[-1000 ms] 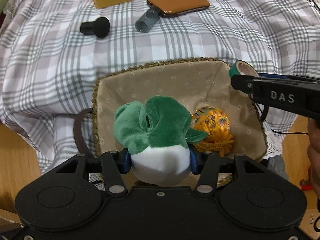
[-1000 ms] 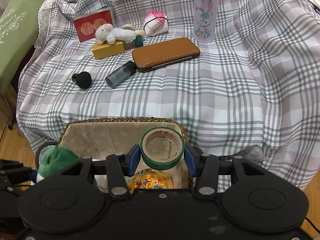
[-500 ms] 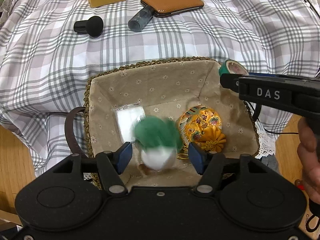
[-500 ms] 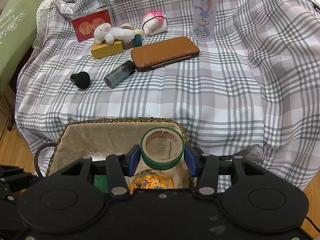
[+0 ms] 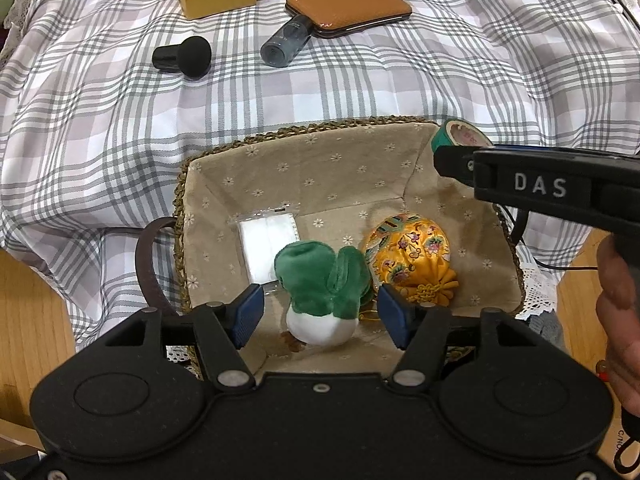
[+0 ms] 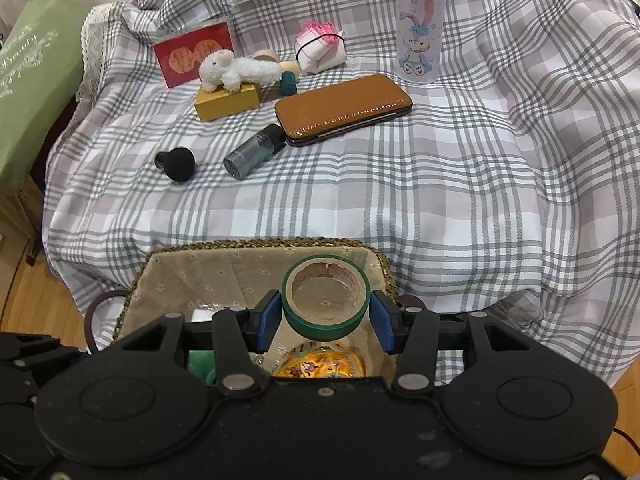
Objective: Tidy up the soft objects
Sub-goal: 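Open the left tool to drop the cabbage while the right tool releases the tape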
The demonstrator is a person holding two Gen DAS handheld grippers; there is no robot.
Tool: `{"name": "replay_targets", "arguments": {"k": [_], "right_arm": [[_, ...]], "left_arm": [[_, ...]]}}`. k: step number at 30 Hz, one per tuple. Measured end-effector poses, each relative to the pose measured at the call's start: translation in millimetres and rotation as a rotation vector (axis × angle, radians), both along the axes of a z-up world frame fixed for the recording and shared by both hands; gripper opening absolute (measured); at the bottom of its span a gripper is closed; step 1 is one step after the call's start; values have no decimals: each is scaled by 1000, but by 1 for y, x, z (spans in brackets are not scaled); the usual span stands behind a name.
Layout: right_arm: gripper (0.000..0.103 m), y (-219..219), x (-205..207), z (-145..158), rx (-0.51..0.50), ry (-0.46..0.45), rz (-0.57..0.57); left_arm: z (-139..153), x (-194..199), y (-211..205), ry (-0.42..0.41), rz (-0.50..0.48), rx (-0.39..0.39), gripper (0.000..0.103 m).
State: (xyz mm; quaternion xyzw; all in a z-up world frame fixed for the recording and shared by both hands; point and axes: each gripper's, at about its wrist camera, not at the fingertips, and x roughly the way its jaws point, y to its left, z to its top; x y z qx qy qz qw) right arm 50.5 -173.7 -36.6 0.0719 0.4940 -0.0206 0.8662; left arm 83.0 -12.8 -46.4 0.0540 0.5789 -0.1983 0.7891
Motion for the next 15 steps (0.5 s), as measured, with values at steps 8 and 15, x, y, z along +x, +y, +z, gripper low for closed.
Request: {"name": "replay_targets", "arguments": {"k": [8, 15], "right_arm": [[53, -1, 0, -2, -5, 20, -6], [53, -1, 1, -7, -13, 49, -8]], "left_arm": [[0, 0, 1, -2, 9, 7, 59], [0, 0, 0, -8, 6, 14, 59]]}}
